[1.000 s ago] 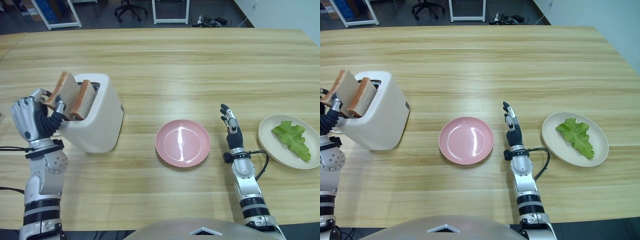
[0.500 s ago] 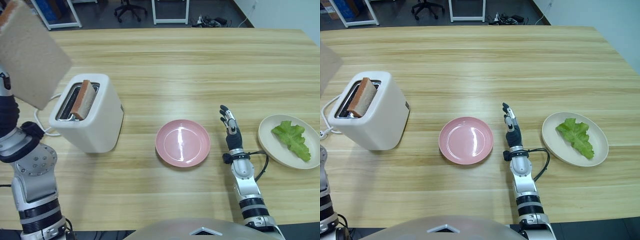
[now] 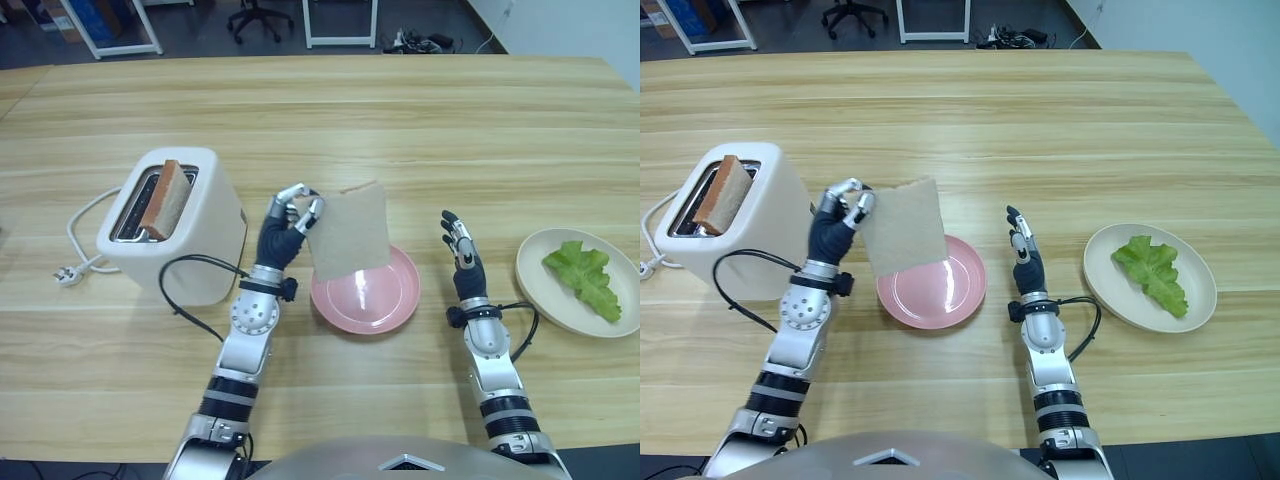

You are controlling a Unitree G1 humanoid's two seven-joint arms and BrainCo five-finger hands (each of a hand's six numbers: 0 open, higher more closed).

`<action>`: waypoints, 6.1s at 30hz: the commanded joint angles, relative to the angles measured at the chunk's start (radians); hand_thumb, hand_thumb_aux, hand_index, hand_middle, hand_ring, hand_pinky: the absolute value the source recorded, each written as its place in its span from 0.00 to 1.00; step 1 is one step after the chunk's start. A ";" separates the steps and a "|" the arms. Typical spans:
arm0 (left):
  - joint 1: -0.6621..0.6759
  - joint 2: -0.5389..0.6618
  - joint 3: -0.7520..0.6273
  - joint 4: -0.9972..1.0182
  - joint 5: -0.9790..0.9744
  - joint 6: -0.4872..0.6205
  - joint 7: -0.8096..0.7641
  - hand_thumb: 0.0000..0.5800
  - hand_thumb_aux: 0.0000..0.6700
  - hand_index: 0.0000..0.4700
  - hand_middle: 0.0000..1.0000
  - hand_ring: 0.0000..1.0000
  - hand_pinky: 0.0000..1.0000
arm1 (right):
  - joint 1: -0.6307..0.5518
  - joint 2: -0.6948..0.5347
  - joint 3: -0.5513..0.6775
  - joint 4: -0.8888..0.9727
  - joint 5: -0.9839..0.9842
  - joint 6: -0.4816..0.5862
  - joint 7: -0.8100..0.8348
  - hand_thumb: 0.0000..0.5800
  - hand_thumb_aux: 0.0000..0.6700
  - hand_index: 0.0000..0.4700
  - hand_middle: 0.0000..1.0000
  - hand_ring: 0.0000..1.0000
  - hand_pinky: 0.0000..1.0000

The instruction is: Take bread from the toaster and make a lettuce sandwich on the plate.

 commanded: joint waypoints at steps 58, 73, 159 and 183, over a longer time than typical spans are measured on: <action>0.134 0.051 0.039 0.036 0.476 -0.047 0.370 0.00 0.00 0.00 0.00 0.00 0.00 | -0.029 -0.704 -0.095 0.416 -0.922 0.246 -0.526 0.77 0.52 0.52 0.00 0.00 0.00; 0.145 0.055 0.039 0.019 0.482 -0.038 0.363 0.00 0.00 0.00 0.00 0.00 0.00 | -0.131 -0.746 0.106 0.607 -0.813 0.232 -0.588 0.78 0.53 0.53 0.00 0.00 0.00; 0.141 0.021 0.045 0.049 0.474 -0.037 0.360 0.00 0.00 0.00 0.00 0.00 0.00 | -0.088 -0.404 0.548 -0.255 -0.950 0.240 -0.225 1.00 1.00 1.00 0.00 0.00 0.00; 0.209 0.048 0.072 -0.211 0.624 0.004 0.388 0.00 0.00 0.00 0.00 0.00 0.00 | 0.083 -0.411 0.155 -0.484 -0.290 0.104 -0.035 0.00 0.00 0.00 0.00 0.00 0.00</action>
